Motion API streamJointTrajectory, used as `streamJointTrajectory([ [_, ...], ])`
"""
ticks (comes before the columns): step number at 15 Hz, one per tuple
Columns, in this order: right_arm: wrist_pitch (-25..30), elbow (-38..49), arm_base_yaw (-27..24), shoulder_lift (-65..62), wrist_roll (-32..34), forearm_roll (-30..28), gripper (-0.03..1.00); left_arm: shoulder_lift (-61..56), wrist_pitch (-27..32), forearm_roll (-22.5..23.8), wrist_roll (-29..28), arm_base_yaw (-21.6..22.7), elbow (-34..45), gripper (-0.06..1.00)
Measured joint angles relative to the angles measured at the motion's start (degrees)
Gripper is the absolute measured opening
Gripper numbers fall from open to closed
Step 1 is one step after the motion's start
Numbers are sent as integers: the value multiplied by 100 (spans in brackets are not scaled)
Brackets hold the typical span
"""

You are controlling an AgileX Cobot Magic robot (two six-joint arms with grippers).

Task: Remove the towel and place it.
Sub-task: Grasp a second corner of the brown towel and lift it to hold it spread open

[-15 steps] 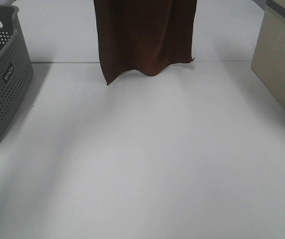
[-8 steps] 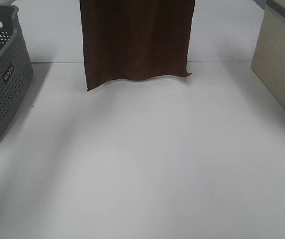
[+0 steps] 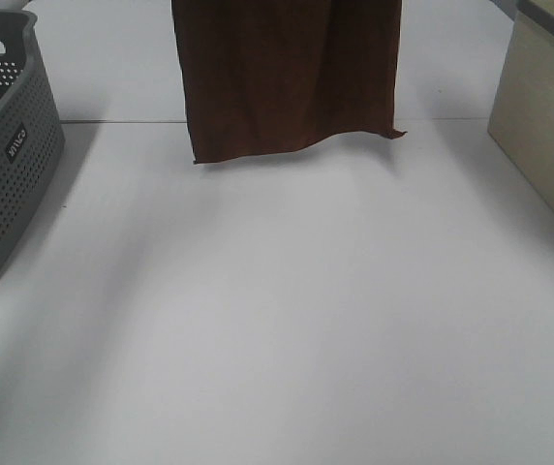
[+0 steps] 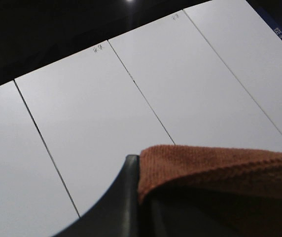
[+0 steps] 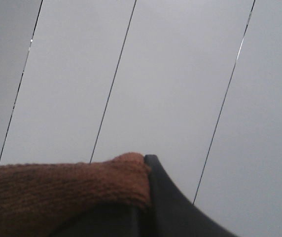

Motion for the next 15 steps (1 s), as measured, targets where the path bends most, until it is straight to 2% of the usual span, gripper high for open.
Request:
streamJointTrajectory([
  [5,-894,-23,0,424,0,0,1,945,69,-74,11,286,-1438,0],
  [7,-1071,-46,0,533,0,0,1,1146,109,-74,-92,321,-1719,0],
  [12,-1043,-1123,-138,1272,86,23,1,1478,23,-126,-155,498,-1948,0],
  [15,-1008,-1352,-138,1530,166,29,1,1742,23,-155,-178,567,-2235,0],
])
